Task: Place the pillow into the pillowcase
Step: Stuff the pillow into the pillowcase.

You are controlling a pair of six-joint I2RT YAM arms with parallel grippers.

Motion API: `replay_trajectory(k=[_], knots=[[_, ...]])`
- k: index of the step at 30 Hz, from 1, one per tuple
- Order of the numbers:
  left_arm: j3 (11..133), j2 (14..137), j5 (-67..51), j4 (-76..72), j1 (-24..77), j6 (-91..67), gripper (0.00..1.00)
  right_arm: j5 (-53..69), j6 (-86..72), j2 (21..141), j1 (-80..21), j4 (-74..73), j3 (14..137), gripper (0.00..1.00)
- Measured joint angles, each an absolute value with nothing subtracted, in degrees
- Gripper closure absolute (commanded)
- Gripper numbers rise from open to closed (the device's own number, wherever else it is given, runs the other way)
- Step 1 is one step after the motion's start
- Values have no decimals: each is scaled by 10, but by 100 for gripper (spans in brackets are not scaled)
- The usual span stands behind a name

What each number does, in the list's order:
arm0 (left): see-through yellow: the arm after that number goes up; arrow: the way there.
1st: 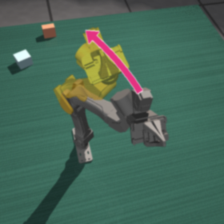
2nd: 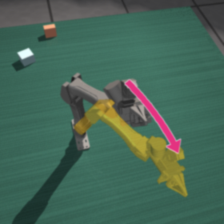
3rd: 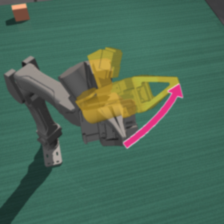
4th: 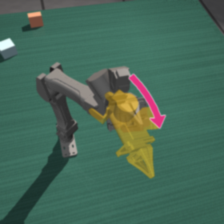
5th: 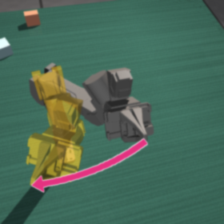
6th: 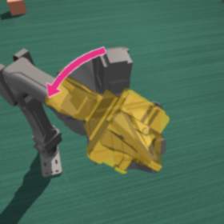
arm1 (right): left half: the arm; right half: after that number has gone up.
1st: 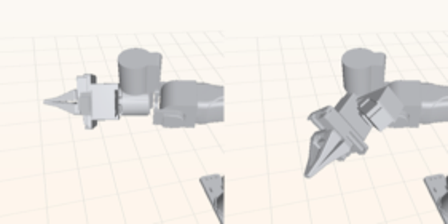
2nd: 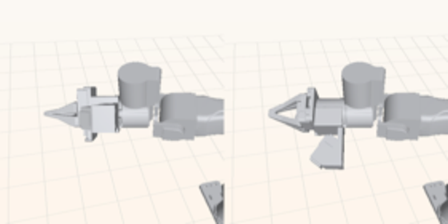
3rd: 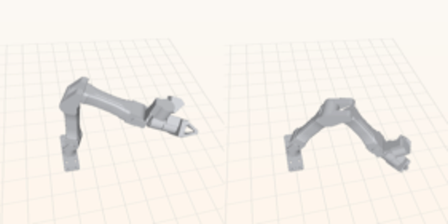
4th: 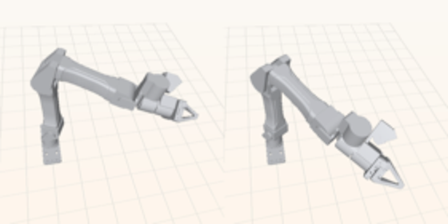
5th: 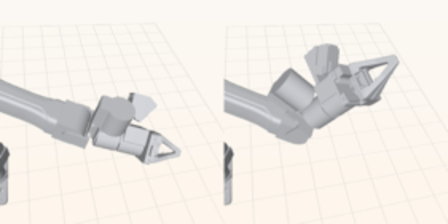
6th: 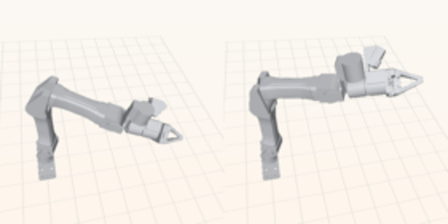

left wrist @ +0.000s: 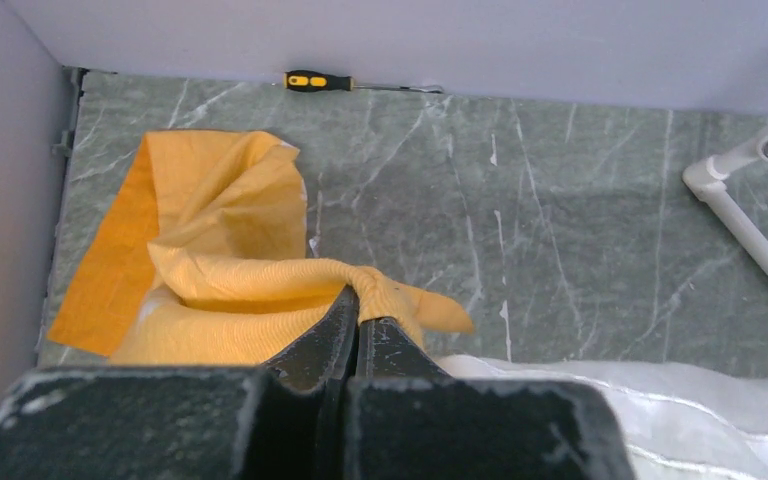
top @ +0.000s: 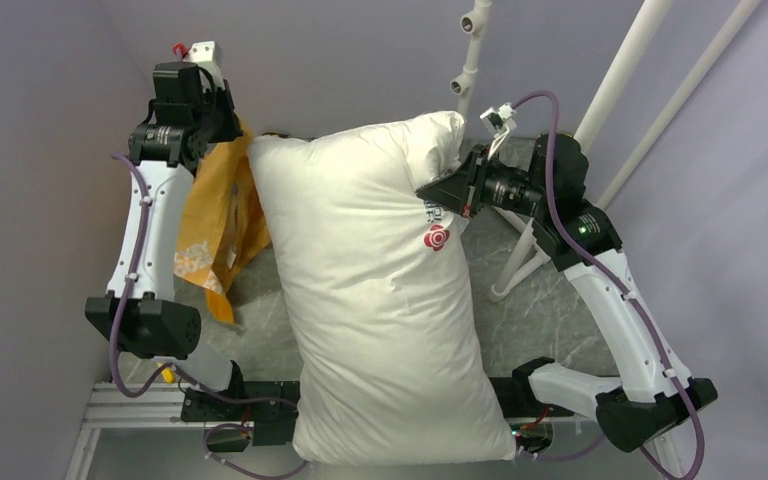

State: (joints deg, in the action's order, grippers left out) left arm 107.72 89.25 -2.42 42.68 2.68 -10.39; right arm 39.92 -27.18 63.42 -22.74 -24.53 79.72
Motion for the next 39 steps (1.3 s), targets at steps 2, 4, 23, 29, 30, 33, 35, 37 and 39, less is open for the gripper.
replay_trajectory(k=[2,4,23,29,30,33,35,37,39], knots=[[1087,907,-18,427,26,-105,100,392,-270,642,-227,-254,798,100],[1087,912,-16,428,23,-109,100,377,-267,651,-228,-266,799,100],[1086,900,-38,424,37,-110,100,365,-279,707,-290,-225,796,100],[1087,900,-18,429,47,-96,100,370,-288,713,-291,-221,798,100],[1088,900,-18,430,47,-95,100,371,-289,713,-291,-221,799,100],[1090,900,-31,431,48,-91,100,380,-298,716,-293,-208,799,100],[1091,900,-39,431,55,-90,100,390,-312,721,-298,-184,796,100],[1091,900,-49,432,67,-86,100,400,-326,729,-306,-157,791,100],[1092,898,-63,433,79,-83,100,408,-333,740,-317,-138,791,100]])
